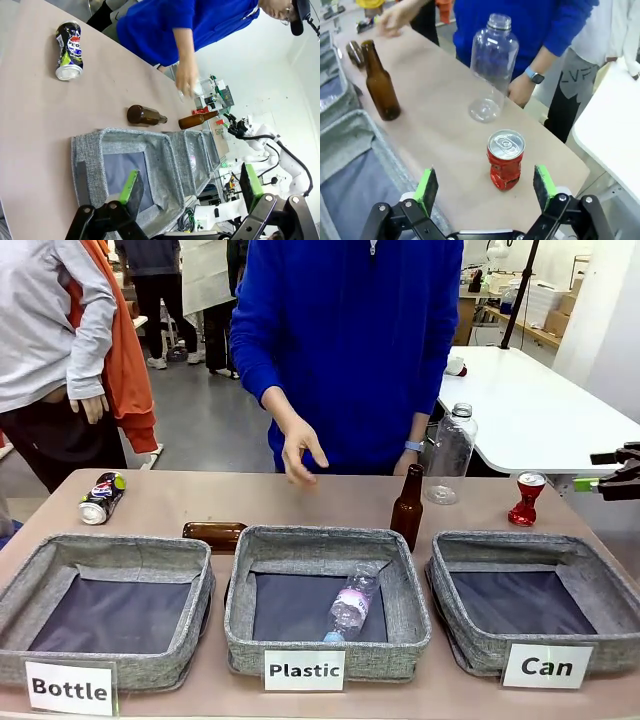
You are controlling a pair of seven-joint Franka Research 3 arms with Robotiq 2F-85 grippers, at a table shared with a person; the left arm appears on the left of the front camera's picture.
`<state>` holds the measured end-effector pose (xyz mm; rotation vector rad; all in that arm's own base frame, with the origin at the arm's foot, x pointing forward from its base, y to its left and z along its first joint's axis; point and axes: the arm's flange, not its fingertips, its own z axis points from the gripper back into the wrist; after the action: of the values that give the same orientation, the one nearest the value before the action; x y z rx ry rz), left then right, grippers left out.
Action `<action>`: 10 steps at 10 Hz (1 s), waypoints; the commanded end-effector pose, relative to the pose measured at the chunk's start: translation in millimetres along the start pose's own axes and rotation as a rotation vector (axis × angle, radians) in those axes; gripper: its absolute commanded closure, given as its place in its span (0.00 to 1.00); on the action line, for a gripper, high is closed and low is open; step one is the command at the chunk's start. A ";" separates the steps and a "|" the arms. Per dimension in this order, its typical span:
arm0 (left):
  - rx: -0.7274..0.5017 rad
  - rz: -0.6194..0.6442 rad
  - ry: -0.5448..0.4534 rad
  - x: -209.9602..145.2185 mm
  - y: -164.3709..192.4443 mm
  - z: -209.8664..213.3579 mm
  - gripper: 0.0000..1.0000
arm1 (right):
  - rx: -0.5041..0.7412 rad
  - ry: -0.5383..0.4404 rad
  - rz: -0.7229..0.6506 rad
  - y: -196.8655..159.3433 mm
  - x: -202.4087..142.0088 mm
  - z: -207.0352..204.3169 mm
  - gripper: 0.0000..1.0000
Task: Sort the can waste into the basket.
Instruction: Pick up the can waste from the table and place it in the right Fabric basket.
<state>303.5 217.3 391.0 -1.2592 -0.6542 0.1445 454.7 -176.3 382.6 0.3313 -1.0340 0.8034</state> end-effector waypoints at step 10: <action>-0.023 -0.023 -0.019 2.2 -0.2 -0.1 0.00 | 0.148 0.110 -0.050 -72.3 -59.5 -85.1 0.00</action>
<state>303.5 217.5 391.1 -1.2590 -0.6548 0.1439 533.3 -196.1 294.7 0.3934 -0.9001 0.8554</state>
